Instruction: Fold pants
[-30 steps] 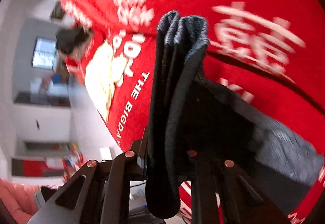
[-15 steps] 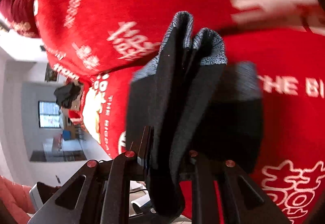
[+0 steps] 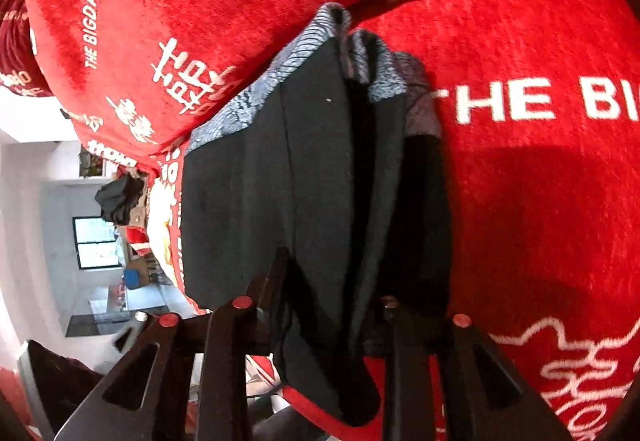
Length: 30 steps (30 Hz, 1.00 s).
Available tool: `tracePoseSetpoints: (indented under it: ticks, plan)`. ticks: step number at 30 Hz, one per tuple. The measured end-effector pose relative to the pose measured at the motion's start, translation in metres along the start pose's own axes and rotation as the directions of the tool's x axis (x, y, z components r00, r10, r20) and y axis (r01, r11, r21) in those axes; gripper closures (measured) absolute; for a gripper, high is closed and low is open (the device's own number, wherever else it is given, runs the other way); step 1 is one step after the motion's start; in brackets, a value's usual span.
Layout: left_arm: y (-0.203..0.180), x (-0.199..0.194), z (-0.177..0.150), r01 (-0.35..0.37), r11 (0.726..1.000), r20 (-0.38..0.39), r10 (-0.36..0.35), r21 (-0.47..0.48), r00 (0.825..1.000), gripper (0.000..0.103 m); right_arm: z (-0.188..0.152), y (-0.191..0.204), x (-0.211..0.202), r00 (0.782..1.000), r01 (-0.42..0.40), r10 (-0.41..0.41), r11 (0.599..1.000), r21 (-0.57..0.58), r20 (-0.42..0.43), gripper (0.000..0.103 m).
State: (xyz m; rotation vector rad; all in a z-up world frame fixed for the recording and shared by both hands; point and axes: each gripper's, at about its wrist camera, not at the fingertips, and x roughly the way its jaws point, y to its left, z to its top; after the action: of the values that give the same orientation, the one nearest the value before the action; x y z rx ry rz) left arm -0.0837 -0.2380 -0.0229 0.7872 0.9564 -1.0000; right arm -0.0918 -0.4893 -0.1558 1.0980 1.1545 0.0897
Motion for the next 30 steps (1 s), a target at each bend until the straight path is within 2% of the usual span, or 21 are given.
tracePoseSetpoints:
  ticks: [4,5,8,9,11,12,14,17,21,22,23,24,26,30]
  plan:
    - [0.038,-0.008,-0.007,-0.059,0.992,-0.021,0.057,-0.108,0.998,0.053,-0.009,0.008,-0.011,0.997,0.073,-0.073,0.997,0.021,0.037,0.066]
    - [0.051,-0.008,-0.01,-0.085,0.986,-0.032,0.081,-0.14,0.996,0.053,-0.013,0.011,-0.015,0.993,0.102,-0.103,0.995,0.021,0.054,0.061]
    - [0.078,0.003,-0.029,-0.14,0.969,-0.1,0.121,-0.203,0.988,0.053,-0.026,0.016,-0.024,0.97,0.225,-0.225,0.974,0.019,0.09,0.047]
    - [0.085,0.007,-0.035,-0.146,0.964,-0.123,0.121,-0.222,0.985,0.053,-0.031,0.016,-0.025,0.964,0.246,-0.247,0.969,0.025,0.095,0.046]
    - [0.097,0.021,-0.047,-0.132,0.958,-0.18,0.086,-0.256,0.98,0.053,-0.042,0.011,-0.027,0.961,0.259,-0.262,0.965,0.047,0.086,0.042]
    - [0.102,0.026,-0.053,-0.117,0.955,-0.2,0.063,-0.272,0.978,0.053,-0.047,0.008,-0.028,0.955,0.282,-0.286,0.958,0.059,0.08,0.034]
    - [0.104,0.025,-0.058,-0.097,0.953,-0.191,0.042,-0.286,0.981,0.053,-0.055,0.007,-0.023,0.933,0.35,-0.355,0.934,0.072,0.059,0.025]
    - [0.103,0.021,-0.059,-0.087,0.956,-0.195,0.032,-0.282,0.98,0.053,-0.065,0.009,-0.023,0.919,0.382,-0.389,0.919,0.097,0.071,0.025]
    - [0.118,0.015,-0.062,-0.036,0.94,-0.177,-0.026,-0.339,0.984,0.052,-0.079,0.022,-0.025,0.892,0.434,-0.445,0.893,0.12,0.086,0.024]
    - [0.122,0.012,-0.064,-0.018,0.933,-0.169,-0.046,-0.36,0.985,0.037,-0.083,0.027,-0.025,0.887,0.442,-0.453,0.889,0.119,0.09,0.024]
    - [0.129,0.01,-0.064,0.006,0.921,-0.16,-0.074,-0.389,0.984,0.012,-0.087,0.031,-0.025,0.885,0.445,-0.456,0.888,0.118,0.094,0.024]
    - [0.134,0.008,-0.066,0.02,0.91,-0.146,-0.088,-0.414,0.985,0.006,-0.091,0.035,-0.026,0.882,0.449,-0.46,0.886,0.12,0.098,0.022]
    - [0.144,0.002,-0.07,0.047,0.89,-0.117,-0.112,-0.454,0.987,0.006,-0.1,0.041,-0.026,0.88,0.45,-0.464,0.882,0.136,0.1,0.021]
    - [0.161,0.003,-0.077,0.048,0.874,-0.141,-0.132,-0.484,0.981,0.006,-0.112,0.054,-0.022,0.877,0.444,-0.466,0.88,0.17,0.119,0.018]
